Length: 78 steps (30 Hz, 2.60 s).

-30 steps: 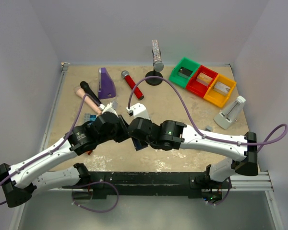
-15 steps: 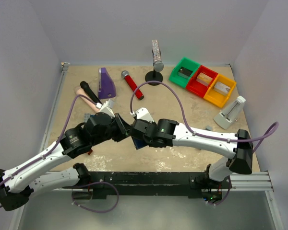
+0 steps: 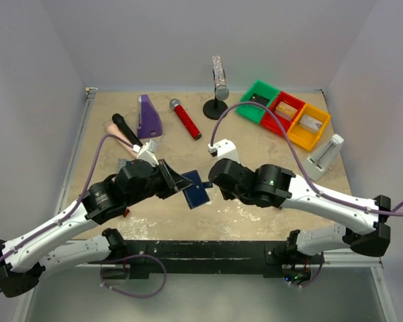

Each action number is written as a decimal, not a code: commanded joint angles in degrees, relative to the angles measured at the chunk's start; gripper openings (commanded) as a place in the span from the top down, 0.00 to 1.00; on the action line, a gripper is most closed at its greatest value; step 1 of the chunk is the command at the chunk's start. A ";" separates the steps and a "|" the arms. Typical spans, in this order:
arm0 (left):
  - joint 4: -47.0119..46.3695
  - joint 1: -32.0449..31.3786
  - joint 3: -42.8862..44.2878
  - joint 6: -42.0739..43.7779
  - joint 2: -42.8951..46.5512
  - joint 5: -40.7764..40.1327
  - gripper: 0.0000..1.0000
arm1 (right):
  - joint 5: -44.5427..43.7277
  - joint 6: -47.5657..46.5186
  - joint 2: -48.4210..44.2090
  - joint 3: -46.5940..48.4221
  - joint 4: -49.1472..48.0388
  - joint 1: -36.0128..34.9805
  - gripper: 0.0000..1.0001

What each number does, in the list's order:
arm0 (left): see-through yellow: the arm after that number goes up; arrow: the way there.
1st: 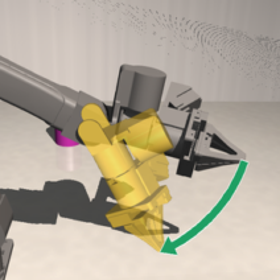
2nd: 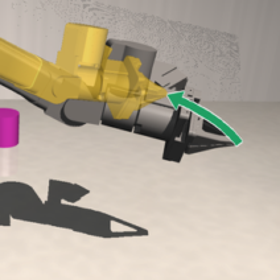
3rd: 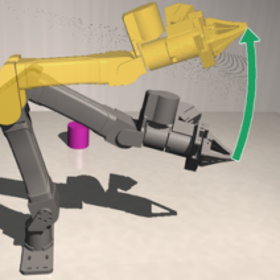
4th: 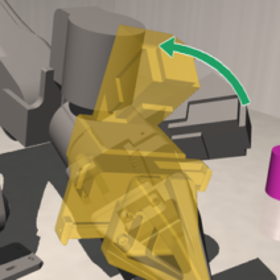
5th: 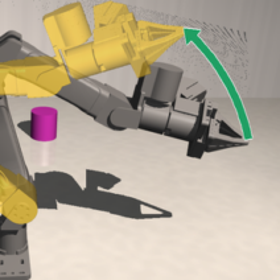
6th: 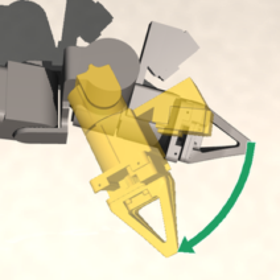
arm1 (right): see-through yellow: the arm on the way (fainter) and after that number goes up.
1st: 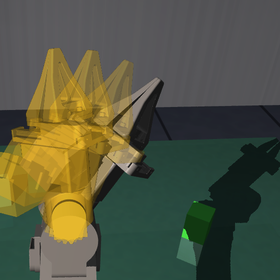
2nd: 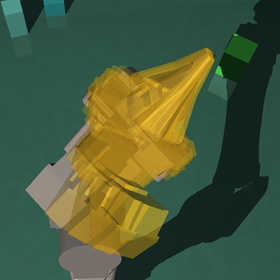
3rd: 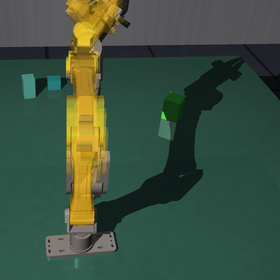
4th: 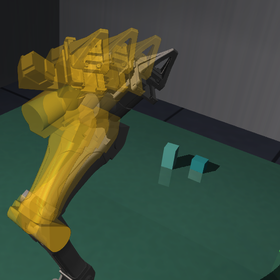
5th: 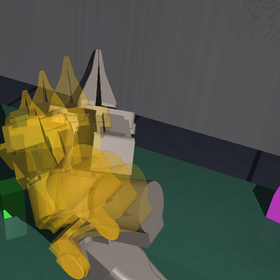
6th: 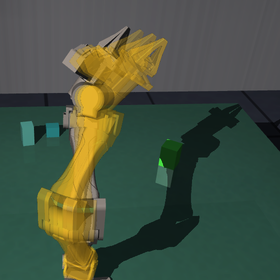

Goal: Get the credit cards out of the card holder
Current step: Open the card holder.

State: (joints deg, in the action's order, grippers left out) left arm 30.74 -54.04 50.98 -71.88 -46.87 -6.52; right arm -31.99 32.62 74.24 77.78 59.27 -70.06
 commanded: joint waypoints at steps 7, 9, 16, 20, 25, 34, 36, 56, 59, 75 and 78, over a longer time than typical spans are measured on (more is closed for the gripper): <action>-13.83 0.25 -8.16 15.96 3.36 2.64 1.00 | 10.26 -6.60 -17.35 -12.89 -23.11 0.89 0.55; -21.38 0.25 -13.25 19.31 5.81 5.02 1.00 | 17.44 -5.82 -20.52 -15.19 -26.21 2.20 0.53; -44.61 2.97 -27.24 23.09 15.84 15.29 1.00 | 30.39 -4.94 -22.12 -17.92 -30.96 3.35 0.39; -51.20 6.57 -28.83 23.62 16.73 25.74 1.00 | 31.81 -4.41 -20.45 -17.75 -31.58 3.27 0.38; -58.68 9.65 -29.27 21.87 15.85 38.06 1.00 | 31.81 -4.06 -23.34 -20.03 -34.04 3.44 0.41; -77.64 10.18 -31.20 15.03 9.18 50.55 1.00 | 33.83 -3.62 -28.18 -21.44 -35.36 4.67 0.42; -83.97 10.53 -32.26 12.65 7.42 52.22 1.00 | 34.62 -3.35 -29.23 -21.88 -35.62 5.02 0.42; -101.05 11.77 -32.61 5.08 -0.23 56.80 1.00 | 39.72 -0.19 -34.42 -25.04 -39.58 6.96 0.40; -101.05 11.77 -32.61 4.99 -0.32 56.89 1.00 | 40.33 0.34 -34.77 -25.66 -40.81 6.96 0.40; -101.06 11.77 -32.61 4.73 -1.12 56.89 1.00 | 43.32 1.66 -34.51 -26.10 -43.97 6.96 0.35; -100.70 11.77 -32.53 4.99 -1.12 56.89 1.00 | 41.57 2.09 -35.73 -26.97 -44.23 6.96 0.35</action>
State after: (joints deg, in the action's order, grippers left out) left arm -66.59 -42.39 18.00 -66.98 -48.12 50.68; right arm 9.80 33.63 40.36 51.16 18.48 -63.24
